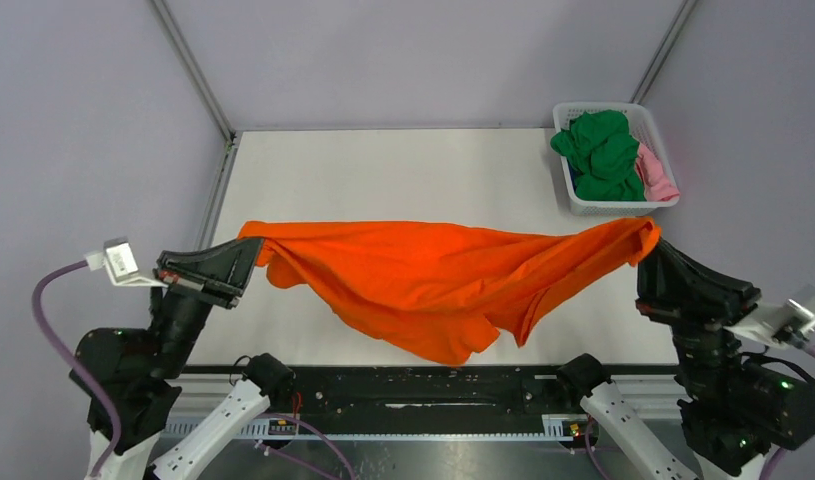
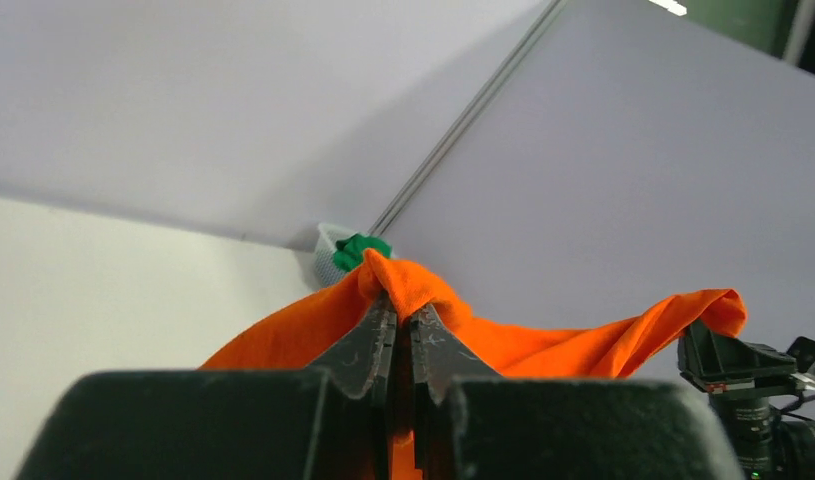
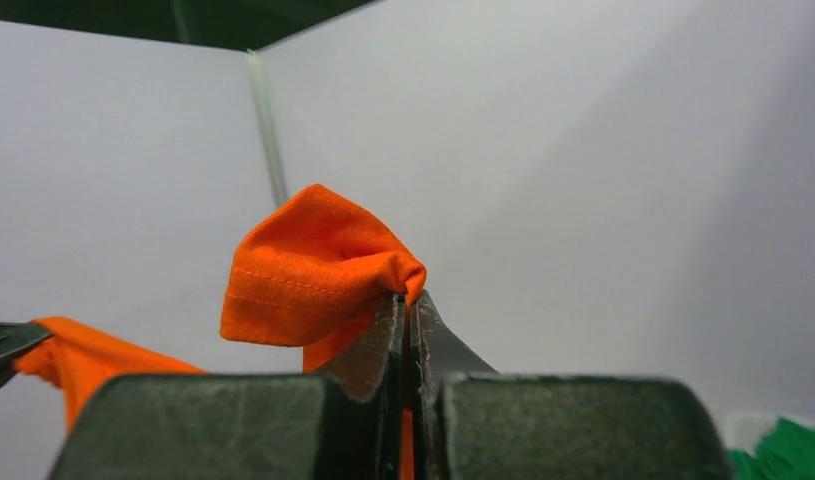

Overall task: Fold and stack the t-shirts
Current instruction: Flatten out the tshirt

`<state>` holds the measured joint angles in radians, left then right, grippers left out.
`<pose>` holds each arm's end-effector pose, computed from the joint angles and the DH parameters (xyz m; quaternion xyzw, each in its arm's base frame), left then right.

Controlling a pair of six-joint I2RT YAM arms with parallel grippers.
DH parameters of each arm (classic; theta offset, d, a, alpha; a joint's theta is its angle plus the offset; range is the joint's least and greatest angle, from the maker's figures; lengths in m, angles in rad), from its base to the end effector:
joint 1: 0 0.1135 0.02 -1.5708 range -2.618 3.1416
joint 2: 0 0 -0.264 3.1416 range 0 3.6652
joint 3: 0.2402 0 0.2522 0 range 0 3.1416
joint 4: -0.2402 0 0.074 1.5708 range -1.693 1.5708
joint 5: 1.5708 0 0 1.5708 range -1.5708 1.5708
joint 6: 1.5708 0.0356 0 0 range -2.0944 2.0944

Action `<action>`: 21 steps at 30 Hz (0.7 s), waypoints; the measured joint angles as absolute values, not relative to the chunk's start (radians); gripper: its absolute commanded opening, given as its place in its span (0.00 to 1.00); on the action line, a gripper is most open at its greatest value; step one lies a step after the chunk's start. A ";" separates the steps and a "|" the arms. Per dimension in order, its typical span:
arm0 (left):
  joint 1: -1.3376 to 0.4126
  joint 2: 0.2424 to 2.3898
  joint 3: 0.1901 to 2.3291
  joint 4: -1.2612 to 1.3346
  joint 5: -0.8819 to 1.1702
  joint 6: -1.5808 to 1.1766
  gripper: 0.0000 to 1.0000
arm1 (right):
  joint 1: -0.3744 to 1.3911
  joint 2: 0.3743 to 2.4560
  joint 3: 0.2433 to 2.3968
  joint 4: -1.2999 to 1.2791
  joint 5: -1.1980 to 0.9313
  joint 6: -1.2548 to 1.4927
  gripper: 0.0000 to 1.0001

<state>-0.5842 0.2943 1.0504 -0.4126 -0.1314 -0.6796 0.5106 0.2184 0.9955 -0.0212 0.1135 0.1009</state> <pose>0.0087 -0.0001 0.4386 -0.0810 0.5714 -0.4514 0.6806 -0.0203 -0.0160 0.4603 -0.0295 0.3980 0.2545 0.8809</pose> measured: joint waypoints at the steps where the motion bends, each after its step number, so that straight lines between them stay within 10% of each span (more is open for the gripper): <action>1: -0.584 0.287 1.060 -0.409 -0.123 -0.678 0.00 | 0.511 0.216 1.013 -0.018 0.083 0.108 0.00; 11: -0.585 0.272 1.087 -0.402 -0.231 -0.682 0.04 | 0.511 0.189 0.985 -0.004 -0.007 0.129 0.00; 18: -0.576 0.641 1.097 -0.480 -0.609 -0.709 0.09 | 0.511 0.232 0.686 0.018 0.207 0.150 0.00; 21: -0.488 0.887 1.096 -0.479 -0.607 -0.707 0.03 | 0.511 0.346 0.538 0.016 0.321 0.205 0.18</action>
<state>-0.4885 0.8871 1.0962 -0.4789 -0.6071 -0.7074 0.5106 0.3458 0.5385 0.0162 0.3214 0.2050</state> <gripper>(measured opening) 0.091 0.037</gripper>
